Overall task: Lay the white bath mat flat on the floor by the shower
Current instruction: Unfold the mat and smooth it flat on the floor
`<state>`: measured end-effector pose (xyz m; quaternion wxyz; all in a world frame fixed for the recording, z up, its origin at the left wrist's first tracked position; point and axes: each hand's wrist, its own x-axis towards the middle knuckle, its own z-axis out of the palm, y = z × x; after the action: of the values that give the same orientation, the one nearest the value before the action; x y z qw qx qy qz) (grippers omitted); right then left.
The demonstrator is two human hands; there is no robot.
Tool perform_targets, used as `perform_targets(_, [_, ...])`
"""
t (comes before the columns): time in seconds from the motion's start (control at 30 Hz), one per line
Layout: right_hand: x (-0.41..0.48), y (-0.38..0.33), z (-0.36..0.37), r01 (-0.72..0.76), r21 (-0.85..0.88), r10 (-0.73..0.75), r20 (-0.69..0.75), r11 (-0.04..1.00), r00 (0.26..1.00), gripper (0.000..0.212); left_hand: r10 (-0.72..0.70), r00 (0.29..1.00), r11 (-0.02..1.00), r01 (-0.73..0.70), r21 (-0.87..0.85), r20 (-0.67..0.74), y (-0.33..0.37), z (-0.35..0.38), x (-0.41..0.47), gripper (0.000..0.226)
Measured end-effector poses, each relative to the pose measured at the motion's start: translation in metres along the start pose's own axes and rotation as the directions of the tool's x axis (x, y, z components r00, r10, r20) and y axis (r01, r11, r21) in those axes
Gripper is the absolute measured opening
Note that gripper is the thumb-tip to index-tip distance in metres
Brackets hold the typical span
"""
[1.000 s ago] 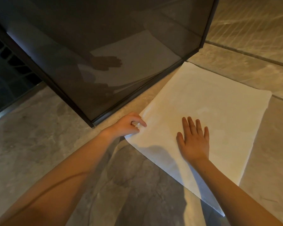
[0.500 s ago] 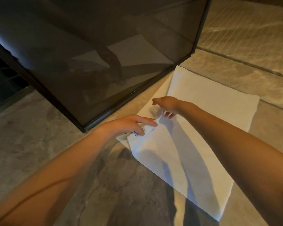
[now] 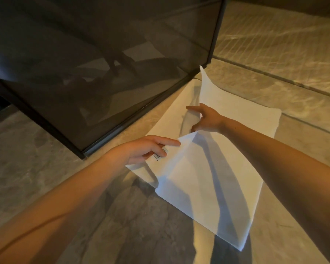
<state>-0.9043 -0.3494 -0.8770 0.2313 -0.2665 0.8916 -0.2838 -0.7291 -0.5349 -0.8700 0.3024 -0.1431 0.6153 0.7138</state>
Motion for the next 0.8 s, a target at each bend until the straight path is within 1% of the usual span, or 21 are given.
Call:
perform_targets(0.07, [-0.011,0.009,-0.009,0.021,0.057,-0.022,0.017,0.998,1.000,0.084,0.008,0.999,1.000,-0.007,-0.020,0.043,0.000,0.010,0.004,0.048])
perform_targets(0.17, [-0.034,0.021,-0.025,0.041,0.215,-0.047,0.023,0.976,0.999,0.091,0.035,0.996,0.999,-0.034,-0.010,0.085,0.003,0.026,0.013,0.049])
perform_targets(0.23, [-0.050,0.031,-0.036,0.050,0.288,-0.057,0.015,0.956,0.998,0.094,0.015,0.990,0.998,-0.007,-0.058,0.139,0.007,0.037,0.020,0.049])
perform_targets(0.37, [-0.084,0.055,-0.057,0.096,0.356,-0.084,-0.051,0.929,0.995,0.100,-0.013,0.968,0.993,0.042,-0.111,0.251,0.015,0.067,0.031,0.049])
perform_targets(0.47, [-0.108,0.075,-0.071,0.114,0.334,-0.093,-0.079,0.936,0.993,0.103,-0.015,0.954,0.991,0.053,-0.119,0.300,0.016,0.092,0.040,0.049])
perform_targets(0.57, [-0.135,0.095,-0.087,0.093,0.293,-0.068,-0.097,0.952,0.993,0.105,-0.050,0.927,0.984,0.109,-0.140,0.373,0.013,0.122,0.055,0.050])
perform_targets(0.63, [-0.152,0.111,-0.097,0.072,0.293,-0.043,-0.104,0.953,0.994,0.106,-0.079,0.900,0.979,0.150,-0.135,0.428,0.009,0.146,0.069,0.052])
perform_targets(0.73, [-0.180,0.138,-0.115,0.016,0.212,0.008,-0.113,0.977,0.994,0.107,-0.091,0.855,0.979,0.171,-0.112,0.511,0.006,0.182,0.087,0.055])
perform_targets(0.8, [-0.201,0.160,-0.126,-0.030,0.187,0.054,-0.124,0.982,0.991,0.107,-0.095,0.816,0.976,0.190,-0.108,0.571,0.005,0.206,0.098,0.058])
